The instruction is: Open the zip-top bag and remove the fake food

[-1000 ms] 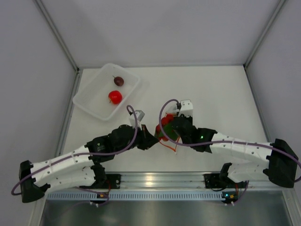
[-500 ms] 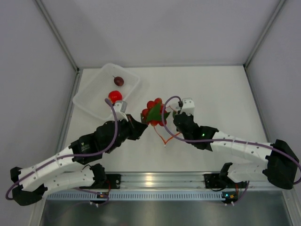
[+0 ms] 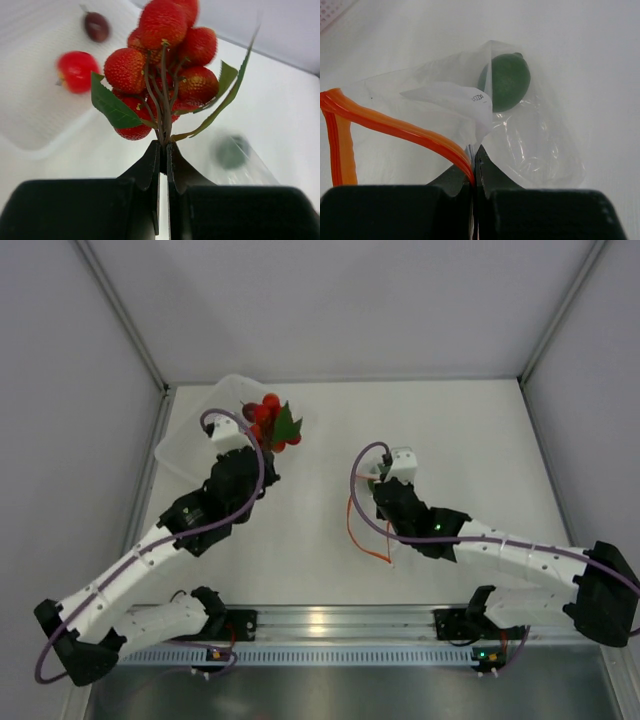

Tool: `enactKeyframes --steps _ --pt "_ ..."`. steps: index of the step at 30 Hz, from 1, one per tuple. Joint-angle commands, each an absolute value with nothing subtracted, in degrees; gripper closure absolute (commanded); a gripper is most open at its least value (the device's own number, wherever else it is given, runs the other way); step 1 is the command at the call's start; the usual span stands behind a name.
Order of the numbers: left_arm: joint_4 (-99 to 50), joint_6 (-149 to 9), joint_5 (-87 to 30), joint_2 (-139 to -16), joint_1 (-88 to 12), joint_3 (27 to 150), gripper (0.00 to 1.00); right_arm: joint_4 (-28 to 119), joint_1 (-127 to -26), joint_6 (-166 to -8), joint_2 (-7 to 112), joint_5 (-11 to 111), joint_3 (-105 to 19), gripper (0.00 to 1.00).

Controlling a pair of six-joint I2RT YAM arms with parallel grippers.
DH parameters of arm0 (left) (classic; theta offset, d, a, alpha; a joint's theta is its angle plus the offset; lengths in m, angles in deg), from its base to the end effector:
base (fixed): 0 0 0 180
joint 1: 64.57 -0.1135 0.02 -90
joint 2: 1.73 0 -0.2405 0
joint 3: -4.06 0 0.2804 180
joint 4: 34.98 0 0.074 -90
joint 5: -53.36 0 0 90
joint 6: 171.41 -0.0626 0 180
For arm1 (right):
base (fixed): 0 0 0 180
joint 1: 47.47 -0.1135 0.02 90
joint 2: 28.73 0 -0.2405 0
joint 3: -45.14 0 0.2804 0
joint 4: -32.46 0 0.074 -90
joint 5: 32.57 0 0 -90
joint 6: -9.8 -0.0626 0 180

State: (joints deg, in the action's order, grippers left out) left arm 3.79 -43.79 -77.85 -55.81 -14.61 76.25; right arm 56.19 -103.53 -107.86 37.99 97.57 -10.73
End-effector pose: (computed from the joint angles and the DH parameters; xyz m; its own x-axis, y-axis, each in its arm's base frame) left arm 0.1980 -0.1715 0.3527 -0.2893 -0.3696 -0.8830 0.0035 0.9221 -0.3871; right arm 0.2013 0.2269 0.2125 -0.4375 -0.0145 -0.8991 -0.1522 0.9866 0.0581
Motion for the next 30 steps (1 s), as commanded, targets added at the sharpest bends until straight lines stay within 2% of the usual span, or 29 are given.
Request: enactKeyframes --steps 1,6,13,23,25,27,29,30 --pt "0.1 -45.4 -65.0 -57.9 -31.8 78.9 1.00 55.1 -102.8 -108.8 35.4 96.5 -11.6 1.00" --pt "-0.7 -44.9 -63.0 -66.4 -43.2 82.2 1.00 56.1 -102.9 -108.7 34.8 95.8 -12.3 1.00" --pt "-4.1 -45.2 -53.7 -81.6 -57.6 86.8 1.00 57.1 -102.9 -109.0 32.5 94.6 -11.8 1.00" --pt "-3.6 -44.5 -50.3 -95.0 -62.7 91.1 1.00 57.3 -102.9 -109.2 31.3 93.3 -11.7 1.00" --pt "-3.7 -44.7 -49.7 -95.2 -63.1 90.3 0.81 57.5 -103.0 -109.1 31.1 93.1 -11.7 1.00" --pt "-3.7 -44.8 -49.9 -95.1 -63.2 89.1 0.53 57.6 -102.9 -109.0 30.9 93.0 -11.7 1.00" --pt "-3.6 -44.1 -50.4 -94.2 -63.3 88.2 0.39 57.8 -102.9 -108.9 30.3 92.7 -12.0 1.00" --pt "-3.7 -44.0 -50.4 -93.7 -63.3 87.4 0.27 57.8 -102.9 -108.9 30.2 92.5 -12.1 1.00"
